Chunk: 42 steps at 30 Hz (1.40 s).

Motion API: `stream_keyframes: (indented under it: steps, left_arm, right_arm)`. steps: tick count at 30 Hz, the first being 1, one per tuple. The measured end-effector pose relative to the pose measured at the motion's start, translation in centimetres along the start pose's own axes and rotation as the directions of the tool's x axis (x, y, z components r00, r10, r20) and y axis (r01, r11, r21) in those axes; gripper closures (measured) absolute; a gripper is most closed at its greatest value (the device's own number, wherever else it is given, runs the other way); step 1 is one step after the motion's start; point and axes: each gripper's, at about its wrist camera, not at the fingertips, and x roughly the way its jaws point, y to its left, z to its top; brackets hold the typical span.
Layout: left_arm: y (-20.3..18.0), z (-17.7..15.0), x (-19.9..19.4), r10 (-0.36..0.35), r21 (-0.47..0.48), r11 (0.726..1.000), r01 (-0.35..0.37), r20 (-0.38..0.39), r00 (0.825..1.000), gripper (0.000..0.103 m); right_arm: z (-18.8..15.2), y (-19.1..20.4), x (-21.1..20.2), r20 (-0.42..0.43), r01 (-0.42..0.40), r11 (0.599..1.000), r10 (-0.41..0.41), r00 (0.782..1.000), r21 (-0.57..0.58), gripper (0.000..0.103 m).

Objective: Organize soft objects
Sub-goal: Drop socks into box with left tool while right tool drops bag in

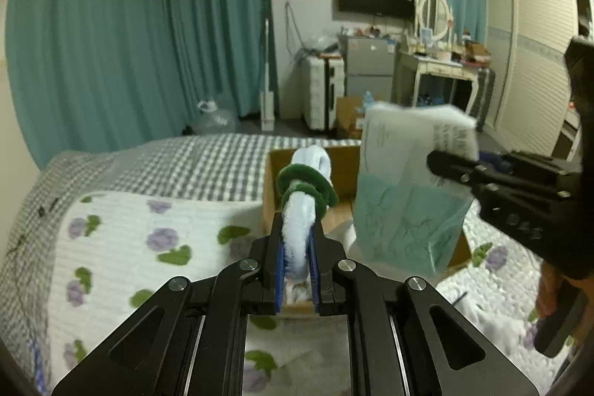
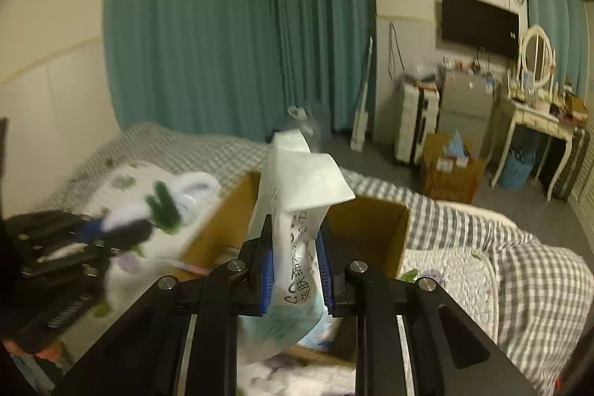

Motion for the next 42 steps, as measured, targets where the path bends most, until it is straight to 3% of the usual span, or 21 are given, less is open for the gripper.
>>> stream_keyframes:
  steps: [5, 9, 10, 12, 13, 14, 16, 18, 24, 29, 34, 42]
  left_arm:
    - [-1.1, 0.5, 4.0, -0.004, 0.027, 1.0, 0.005, -0.031, 1.0, 0.092]
    - [-2.0, 0.5, 6.2, -0.017, 0.032, 0.999, 0.018, -0.051, 0.999, 0.089]
    - [-2.2, 0.5, 6.4, -0.023, 0.033, 0.999, 0.025, -0.052, 0.998, 0.087]
    - [-2.4, 0.6, 6.4, -0.021, 0.033, 0.999, 0.023, -0.052, 0.998, 0.085]
    - [-2.5, 0.8, 6.4, -0.017, 0.035, 0.999, 0.019, -0.052, 0.999, 0.085]
    - [-2.5, 0.8, 6.2, -0.012, 0.037, 0.999, 0.014, -0.054, 0.998, 0.084]
    - [-2.4, 0.8, 5.8, 0.01, 0.033, 0.999, -0.008, -0.061, 0.998, 0.073]
    - [-2.2, 0.8, 4.6, 0.02, 0.021, 1.0, -0.018, -0.058, 0.998, 0.046]
    - [-1.3, 1.0, -1.3, 0.024, -0.004, 1.0, -0.024, 0.004, 1.0, 0.021]
    - [-0.1, 0.5, -6.4, 0.03, -0.029, 0.999, -0.029, 0.042, 0.999, 0.01]
    - [0.2, -0.9, -9.8, 0.031, -0.059, 0.998, -0.031, 0.003, 1.0, 0.004]
    - [-1.8, -4.5, -13.2, 0.034, -0.053, 0.998, -0.034, -0.011, 0.999, 0.001]
  right_arm:
    - [-1.4, -3.4, 5.3, -0.086, 0.077, 0.997, -0.078, 0.993, -0.009, 0.084]
    - [-2.2, -4.9, 7.4, -0.099, 0.126, 0.992, -0.127, 0.987, -0.022, 0.083]
    - [-2.3, -5.0, 7.3, -0.09, 0.124, 0.992, -0.125, 0.988, -0.02, 0.08]
    - [-2.1, -5.2, 6.7, -0.062, 0.145, 0.989, -0.146, 0.987, -0.019, 0.055]
    - [-2.0, -5.2, 6.0, -0.039, 0.151, 0.988, -0.152, 0.988, -0.013, 0.039]
    - [-1.7, -5.3, 5.2, -0.009, 0.145, 0.989, -0.145, 0.989, -0.005, 0.037]
    - [-1.2, -5.5, 3.4, 0.031, 0.136, 0.991, -0.137, 0.99, 0.011, 0.034]
    - [-0.6, -5.6, 1.7, 0.043, 0.163, 0.986, -0.164, 0.986, 0.017, 0.028]
    - [1.0, -4.1, -4.9, 0.054, 0.213, 0.977, -0.212, 0.976, -0.018, 0.014]
    - [0.6, -1.7, -11.1, 0.056, 0.233, 0.971, -0.23, 0.972, -0.059, 0.006]
    - [-0.9, 0.5, -16.3, 0.022, 0.238, 0.965, -0.237, 0.971, -0.113, 0.0]
    - [-5.3, 2.0, -19.9, -0.082, 0.165, 0.975, -0.179, 0.98, -0.15, 0.0]
